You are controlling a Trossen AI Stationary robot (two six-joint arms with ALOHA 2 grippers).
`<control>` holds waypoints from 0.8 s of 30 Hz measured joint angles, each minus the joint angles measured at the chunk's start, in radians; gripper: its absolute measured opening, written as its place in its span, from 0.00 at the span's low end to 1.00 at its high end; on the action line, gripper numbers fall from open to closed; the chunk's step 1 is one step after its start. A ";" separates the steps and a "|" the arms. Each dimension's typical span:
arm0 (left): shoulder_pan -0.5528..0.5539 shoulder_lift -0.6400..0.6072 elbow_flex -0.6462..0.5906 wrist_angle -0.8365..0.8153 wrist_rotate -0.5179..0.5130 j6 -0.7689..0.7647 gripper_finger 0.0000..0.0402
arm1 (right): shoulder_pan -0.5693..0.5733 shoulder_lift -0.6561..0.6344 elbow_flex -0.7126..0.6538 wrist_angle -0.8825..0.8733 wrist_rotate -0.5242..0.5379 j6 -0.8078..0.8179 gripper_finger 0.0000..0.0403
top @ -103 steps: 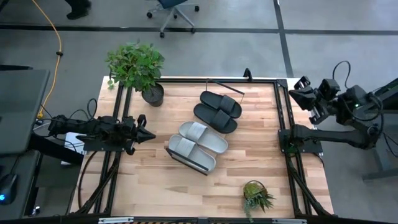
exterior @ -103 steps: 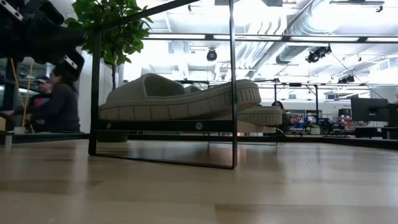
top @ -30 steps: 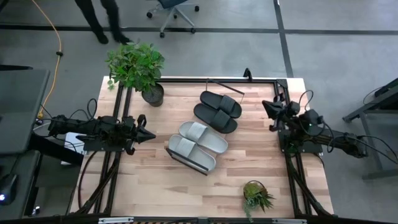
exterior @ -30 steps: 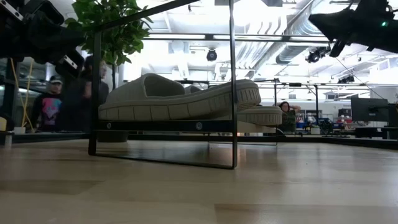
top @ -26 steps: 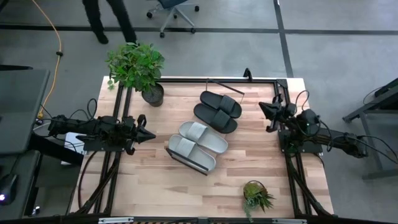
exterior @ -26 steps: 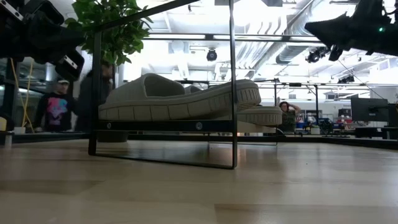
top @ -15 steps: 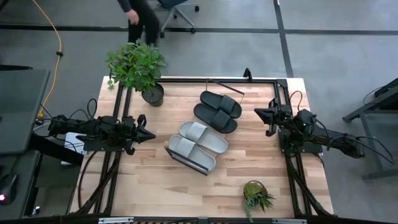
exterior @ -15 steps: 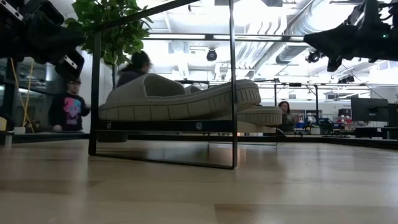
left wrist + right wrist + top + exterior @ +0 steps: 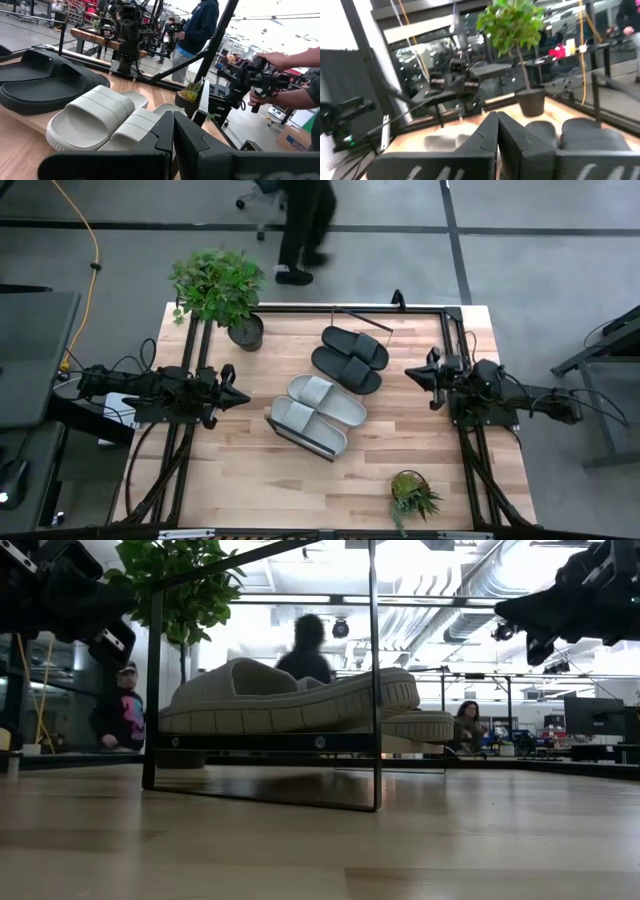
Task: Pick and place slides into the shelf
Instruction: Return to Home Position
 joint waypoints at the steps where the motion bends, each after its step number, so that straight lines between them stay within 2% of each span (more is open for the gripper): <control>1: 0.000 0.000 0.000 0.000 0.000 0.000 0.00 | 0.009 0.000 0.000 -0.012 0.001 0.000 0.00; 7: 0.000 0.000 0.000 0.000 0.000 0.000 0.00 | 0.052 0.000 0.000 -0.109 0.007 0.000 0.00; 24: 0.000 0.000 0.000 0.000 0.000 0.000 0.00 | 0.056 0.003 0.000 -0.137 0.015 -0.050 0.00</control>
